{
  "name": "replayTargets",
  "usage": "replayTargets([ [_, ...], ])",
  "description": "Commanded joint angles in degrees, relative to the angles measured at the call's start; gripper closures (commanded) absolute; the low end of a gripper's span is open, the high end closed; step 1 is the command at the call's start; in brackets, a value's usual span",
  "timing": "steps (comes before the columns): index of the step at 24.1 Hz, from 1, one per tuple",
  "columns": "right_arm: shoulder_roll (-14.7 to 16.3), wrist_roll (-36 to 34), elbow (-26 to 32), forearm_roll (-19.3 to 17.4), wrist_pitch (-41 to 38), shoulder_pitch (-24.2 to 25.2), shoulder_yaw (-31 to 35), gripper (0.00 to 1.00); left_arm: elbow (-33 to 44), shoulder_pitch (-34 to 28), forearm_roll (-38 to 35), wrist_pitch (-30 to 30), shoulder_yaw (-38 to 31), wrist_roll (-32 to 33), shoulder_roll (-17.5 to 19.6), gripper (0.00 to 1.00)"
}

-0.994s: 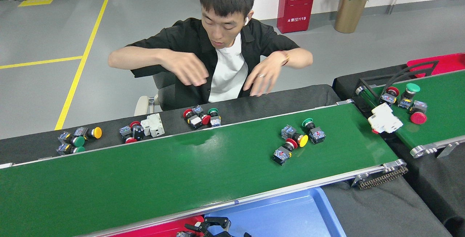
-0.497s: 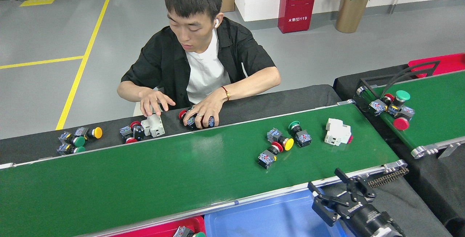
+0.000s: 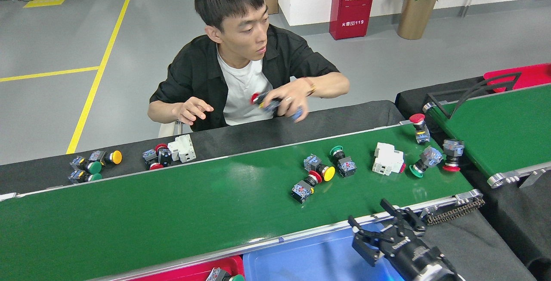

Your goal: Pick switch part from conveyor to tray

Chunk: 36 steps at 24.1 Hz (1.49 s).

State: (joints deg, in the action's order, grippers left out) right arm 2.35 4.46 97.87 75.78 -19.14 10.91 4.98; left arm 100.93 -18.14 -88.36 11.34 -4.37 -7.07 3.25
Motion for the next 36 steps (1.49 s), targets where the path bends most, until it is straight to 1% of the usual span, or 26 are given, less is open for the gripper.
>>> replayTargets([
  [1,0.2,0.5,-0.1,0.4,6.3,-2.0,-4.4,0.00,0.8,0.4,-0.2,-0.3,0.0,-0.1,0.3,0.00],
  [3,0.3,0.7,-0.7,0.9,10.4,-4.1,-9.8,0.00,0.8,0.3,-0.2,-0.3,0.0,-0.2,0.2,0.00],
  [7,0.3,3.0,-4.4,3.1,17.1,-9.4,-16.1,0.00,0.8,0.2,-0.2,-0.3,0.0,-0.2,0.3,0.00],
  [12,-0.1,5.4,-7.1,3.4,22.3,-14.3,-21.5,0.00,0.8,0.5,-0.2,-0.2,0.0,-0.2,0.4,0.00],
  [16,-0.2,6.2,-11.7,3.4,25.9,-17.9,-26.0,0.00,0.8,0.4,-0.2,-0.2,0.0,-0.2,0.4,0.00],
  [18,-1.1,6.2,-13.0,3.4,26.4,-18.5,-26.7,0.00,0.8,0.3,-0.2,-0.2,0.0,-0.2,0.4,0.00],
  [20,-2.9,6.3,-14.5,3.5,26.4,-19.1,-26.7,0.02,0.8,0.3,-0.2,-0.2,0.0,-0.2,0.4,0.00],
  [22,-3.8,6.3,-16.0,3.6,26.4,-20.0,-26.8,0.09,0.8,0.3,-0.2,-0.2,0.0,-0.2,0.4,0.00],
  [23,-4.2,6.3,-16.8,3.5,26.4,-20.7,-26.9,0.17,0.8,0.2,-0.2,-0.2,0.0,-0.2,0.4,0.00],
  [24,-4.4,6.3,-17.1,3.5,26.3,-21.1,-27.1,0.30,0.8,0.2,-0.2,-0.2,0.0,-0.2,0.4,0.00],
  [25,-4.4,6.6,-17.4,3.5,26.4,-21.7,-27.8,0.52,0.8,0.2,-0.2,-0.2,0.0,-0.2,0.4,0.00],
  [26,-4.1,8.0,-17.7,3.4,26.3,-22.5,-28.5,0.64,0.8,0.1,-0.2,-0.2,0.0,-0.2,0.4,0.00],
  [27,-3.9,8.7,-17.9,3.2,26.3,-22.9,-28.7,0.66,0.8,0.1,-0.2,-0.2,-0.1,-0.2,0.4,0.00],
  [28,-3.9,9.0,-17.9,2.9,26.0,-22.9,-28.8,0.73,0.8,0.2,-0.2,-0.2,-0.1,-0.2,0.4,0.00],
  [31,-3.8,9.2,-17.8,2.8,24.9,-22.9,-28.9,0.84,0.8,0.2,-0.2,-0.2,-0.1,-0.2,0.4,0.00],
  [33,-3.8,9.1,-17.6,2.8,23.2,-22.7,-28.9,0.89,0.8,0.2,-0.2,-0.2,-0.1,-0.2,0.4,0.00],
  [36,-3.6,9.1,-16.4,2.8,20.5,-22.3,-28.9,0.92,0.8,0.2,-0.2,-0.2,-0.1,-0.2,0.3,0.00],
])
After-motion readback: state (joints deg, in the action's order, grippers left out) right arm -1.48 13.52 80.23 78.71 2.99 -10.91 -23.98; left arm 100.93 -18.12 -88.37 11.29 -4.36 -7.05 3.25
